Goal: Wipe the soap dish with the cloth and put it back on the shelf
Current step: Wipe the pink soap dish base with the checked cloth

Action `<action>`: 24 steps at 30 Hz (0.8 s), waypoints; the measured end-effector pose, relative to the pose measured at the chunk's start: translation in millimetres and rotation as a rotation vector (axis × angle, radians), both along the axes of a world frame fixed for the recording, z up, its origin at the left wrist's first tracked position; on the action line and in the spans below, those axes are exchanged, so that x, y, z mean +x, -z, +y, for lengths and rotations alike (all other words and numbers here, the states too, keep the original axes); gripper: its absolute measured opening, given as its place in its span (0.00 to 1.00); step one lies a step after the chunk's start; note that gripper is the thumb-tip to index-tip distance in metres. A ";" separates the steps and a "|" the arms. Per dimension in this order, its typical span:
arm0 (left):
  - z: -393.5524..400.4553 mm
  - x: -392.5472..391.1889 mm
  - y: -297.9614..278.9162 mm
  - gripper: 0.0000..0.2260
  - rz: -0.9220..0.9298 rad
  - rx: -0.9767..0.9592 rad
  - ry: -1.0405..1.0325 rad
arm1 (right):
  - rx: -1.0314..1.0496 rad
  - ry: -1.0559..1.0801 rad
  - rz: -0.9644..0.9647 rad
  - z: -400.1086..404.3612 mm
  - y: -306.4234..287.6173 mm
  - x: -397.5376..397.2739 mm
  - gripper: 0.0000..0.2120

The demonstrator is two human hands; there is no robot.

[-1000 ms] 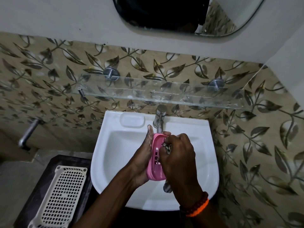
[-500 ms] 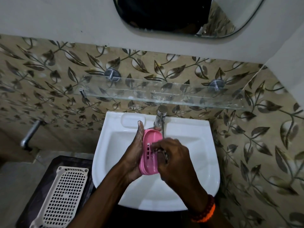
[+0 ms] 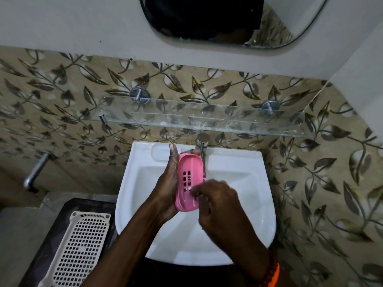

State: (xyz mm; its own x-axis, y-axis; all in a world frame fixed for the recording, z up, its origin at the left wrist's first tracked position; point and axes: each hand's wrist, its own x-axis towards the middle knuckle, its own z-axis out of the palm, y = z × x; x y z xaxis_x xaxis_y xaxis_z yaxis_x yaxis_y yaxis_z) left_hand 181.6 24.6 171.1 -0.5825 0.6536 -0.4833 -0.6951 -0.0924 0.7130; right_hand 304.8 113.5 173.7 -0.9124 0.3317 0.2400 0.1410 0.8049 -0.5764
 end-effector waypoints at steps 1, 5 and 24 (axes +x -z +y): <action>-1.0 -3.8 -1.1 0.35 0.027 -0.008 -0.009 | -0.013 -0.026 -0.031 -4.3 0.4 5.1 0.13; 0.5 1.3 -5.9 0.35 0.036 -0.011 0.027 | 0.089 -0.022 0.039 3.8 -3.2 -3.8 0.14; 0.9 -1.4 -10.8 0.37 0.029 0.023 0.050 | -0.068 -0.019 0.184 2.7 -13.8 -2.8 0.15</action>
State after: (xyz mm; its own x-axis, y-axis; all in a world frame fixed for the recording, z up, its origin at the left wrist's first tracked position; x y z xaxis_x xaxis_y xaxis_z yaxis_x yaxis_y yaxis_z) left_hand 180.2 25.6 181.9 -0.5626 0.6925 -0.4516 -0.6785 -0.0746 0.7308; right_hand 301.9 116.3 187.5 -0.8614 0.3364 0.3806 0.0137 0.7644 -0.6446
